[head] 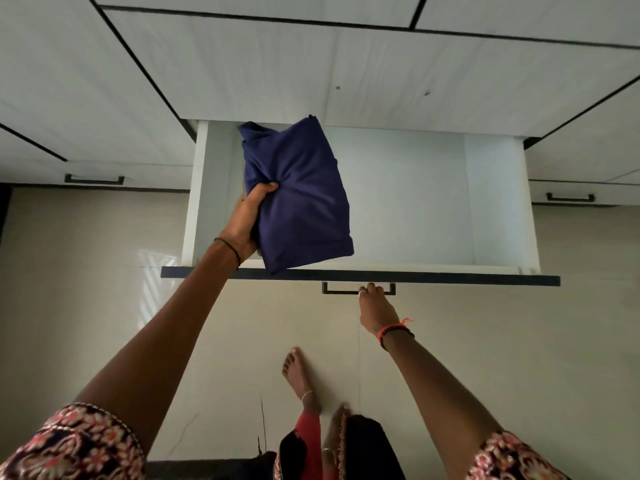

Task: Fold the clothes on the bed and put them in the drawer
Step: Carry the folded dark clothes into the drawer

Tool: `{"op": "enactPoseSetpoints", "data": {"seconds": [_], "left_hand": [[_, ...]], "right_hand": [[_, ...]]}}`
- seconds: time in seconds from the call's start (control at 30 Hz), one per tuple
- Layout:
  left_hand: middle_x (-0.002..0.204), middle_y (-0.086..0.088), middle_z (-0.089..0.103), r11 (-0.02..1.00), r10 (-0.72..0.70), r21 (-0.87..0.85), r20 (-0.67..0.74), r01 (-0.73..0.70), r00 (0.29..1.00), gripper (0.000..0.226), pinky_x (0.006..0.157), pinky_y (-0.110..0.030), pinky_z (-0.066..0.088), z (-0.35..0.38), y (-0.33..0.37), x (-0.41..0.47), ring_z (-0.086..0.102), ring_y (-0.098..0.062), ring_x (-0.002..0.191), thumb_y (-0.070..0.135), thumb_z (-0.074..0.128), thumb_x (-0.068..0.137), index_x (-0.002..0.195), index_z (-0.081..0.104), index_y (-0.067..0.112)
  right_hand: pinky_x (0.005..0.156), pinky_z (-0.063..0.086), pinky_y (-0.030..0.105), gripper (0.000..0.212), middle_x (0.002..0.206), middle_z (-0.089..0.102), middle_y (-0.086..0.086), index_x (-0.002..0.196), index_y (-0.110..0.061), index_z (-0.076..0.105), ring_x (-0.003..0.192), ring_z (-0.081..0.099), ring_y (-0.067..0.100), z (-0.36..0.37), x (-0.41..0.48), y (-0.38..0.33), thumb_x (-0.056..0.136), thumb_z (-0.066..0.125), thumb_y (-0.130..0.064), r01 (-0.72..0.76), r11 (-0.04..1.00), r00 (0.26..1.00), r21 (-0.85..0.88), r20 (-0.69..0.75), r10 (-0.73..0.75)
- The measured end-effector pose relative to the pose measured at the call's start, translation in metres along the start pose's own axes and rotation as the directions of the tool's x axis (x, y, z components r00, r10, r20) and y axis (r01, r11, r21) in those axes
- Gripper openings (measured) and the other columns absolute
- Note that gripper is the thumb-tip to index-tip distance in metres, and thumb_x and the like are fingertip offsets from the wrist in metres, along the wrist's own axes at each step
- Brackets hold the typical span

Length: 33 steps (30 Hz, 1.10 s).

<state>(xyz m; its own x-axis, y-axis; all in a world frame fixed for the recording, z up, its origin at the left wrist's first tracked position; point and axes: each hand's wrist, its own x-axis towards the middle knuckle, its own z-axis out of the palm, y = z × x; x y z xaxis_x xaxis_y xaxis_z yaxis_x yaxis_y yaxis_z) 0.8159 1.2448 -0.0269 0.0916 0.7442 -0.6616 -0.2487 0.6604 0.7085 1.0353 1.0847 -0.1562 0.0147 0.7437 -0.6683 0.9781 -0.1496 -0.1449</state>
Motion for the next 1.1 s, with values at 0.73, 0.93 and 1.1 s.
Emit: {"op": "enactPoseSetpoints", "data": {"seconds": [0.73,0.93,1.1], "left_hand": [[0.099,0.001,0.071,0.999,0.005,0.034,-0.012,-0.004,1.000,0.040,0.083,-0.033,0.052,0.008,-0.038,-0.038,0.065,-0.019,0.093,0.040,0.064,0.069,0.106,0.061,0.025],[0.096,0.003,0.071,0.999,0.013,0.049,-0.009,-0.013,1.000,0.031,0.076,-0.032,0.051,0.014,-0.052,-0.051,0.066,-0.016,0.090,0.039,0.064,0.076,0.105,0.060,0.027],[0.099,0.003,0.070,0.999,0.001,0.051,-0.018,0.000,1.000,0.023,0.076,-0.032,0.051,0.014,-0.064,-0.065,0.065,-0.016,0.091,0.038,0.062,0.083,0.104,0.059,0.029]], "right_hand": [[0.099,0.047,0.034,0.051,0.140,0.038,0.012,0.134,-0.003,0.040,0.131,0.034,0.025,0.054,-0.059,0.008,0.086,0.051,0.007,0.047,0.997,0.999,0.056,-0.003,-0.046],[0.099,0.047,0.034,0.051,0.139,0.038,0.012,0.135,-0.003,0.039,0.131,0.034,0.026,0.071,-0.079,0.012,0.086,0.052,0.006,0.051,0.997,0.999,0.050,-0.007,-0.051],[0.098,0.048,0.035,0.052,0.140,0.037,0.012,0.135,-0.002,0.038,0.132,0.033,0.027,0.086,-0.095,0.011,0.086,0.052,0.006,0.055,0.997,0.998,0.048,0.001,-0.056]]}}
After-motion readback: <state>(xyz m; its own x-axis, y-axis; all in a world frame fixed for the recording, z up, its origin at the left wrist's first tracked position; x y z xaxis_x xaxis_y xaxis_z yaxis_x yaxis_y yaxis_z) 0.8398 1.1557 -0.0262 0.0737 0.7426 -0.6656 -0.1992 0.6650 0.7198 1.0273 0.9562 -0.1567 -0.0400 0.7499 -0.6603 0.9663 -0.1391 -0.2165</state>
